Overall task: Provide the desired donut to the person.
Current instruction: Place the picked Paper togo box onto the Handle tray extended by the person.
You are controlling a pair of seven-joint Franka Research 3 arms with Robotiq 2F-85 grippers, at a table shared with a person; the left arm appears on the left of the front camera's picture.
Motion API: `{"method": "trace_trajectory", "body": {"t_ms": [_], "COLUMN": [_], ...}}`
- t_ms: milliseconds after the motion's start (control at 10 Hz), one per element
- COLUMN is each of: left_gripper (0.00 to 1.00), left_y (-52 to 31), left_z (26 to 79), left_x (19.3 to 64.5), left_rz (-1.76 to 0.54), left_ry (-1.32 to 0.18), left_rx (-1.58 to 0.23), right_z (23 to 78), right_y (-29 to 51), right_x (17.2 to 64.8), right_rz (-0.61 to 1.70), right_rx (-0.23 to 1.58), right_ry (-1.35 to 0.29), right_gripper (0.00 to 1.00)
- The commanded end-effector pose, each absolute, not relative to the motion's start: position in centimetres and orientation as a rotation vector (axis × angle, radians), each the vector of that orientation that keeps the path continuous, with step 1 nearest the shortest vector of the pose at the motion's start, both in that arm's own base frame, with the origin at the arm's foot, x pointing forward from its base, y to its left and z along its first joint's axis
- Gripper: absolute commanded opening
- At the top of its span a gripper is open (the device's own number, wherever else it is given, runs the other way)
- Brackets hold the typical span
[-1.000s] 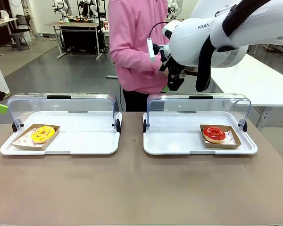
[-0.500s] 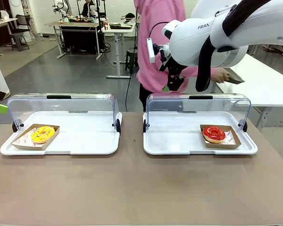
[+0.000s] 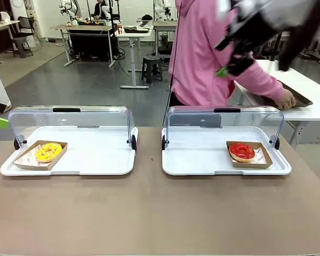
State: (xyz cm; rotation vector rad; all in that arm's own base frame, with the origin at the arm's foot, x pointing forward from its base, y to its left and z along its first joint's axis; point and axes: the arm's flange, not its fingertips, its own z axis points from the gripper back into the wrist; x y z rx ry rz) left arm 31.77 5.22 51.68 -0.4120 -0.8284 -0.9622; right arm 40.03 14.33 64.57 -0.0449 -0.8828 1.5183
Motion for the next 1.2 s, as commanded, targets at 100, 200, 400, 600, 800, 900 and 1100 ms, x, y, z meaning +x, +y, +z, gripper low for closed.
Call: {"method": "trace_trajectory", "body": {"t_ms": [100, 200, 400, 600, 800, 900, 1100], "left_gripper": [1.00, 1.00, 1.00, 1.00, 1.00, 1.00, 1.00], "left_y": [5.3, 5.3, 5.3, 5.3, 5.3, 5.3, 5.3], "left_z": [51.6, 51.6, 51.6, 51.6, 51.6, 51.6, 51.6], "left_x": [31.8, 31.8, 31.8, 31.8, 31.8, 31.8, 31.8], "left_rz": [-0.959, -0.959, -0.959, -0.959, -0.959, -0.959, -0.959], "left_ry": [-0.836, -0.836, -0.836, -0.836, -0.836, -0.836, -0.836], "left_rx": [-0.409, -0.409, -0.409, -0.409, -0.409, -0.409, -0.409], "right_z": [63.5, 62.8, 60.9, 59.5, 58.9, 58.8, 58.4], "right_y": [8.6, 7.5, 5.6, 3.3, 1.0, 0.1, -1.1], "right_x": [31.0, 29.0, 26.2, 25.8, 26.1, 26.3, 26.7], "right_rz": [1.406, 1.362, 1.275, 1.212, 1.124, 1.079, 1.004], "right_rx": [0.005, 0.010, 0.027, 0.138, 0.213, 0.255, 0.274], "right_ry": [-0.995, -1.017, -1.046, -1.082, -1.058, -1.038, -1.031], "right_gripper": [1.00, 1.00, 1.00, 1.00, 1.00, 1.00, 1.00]}}
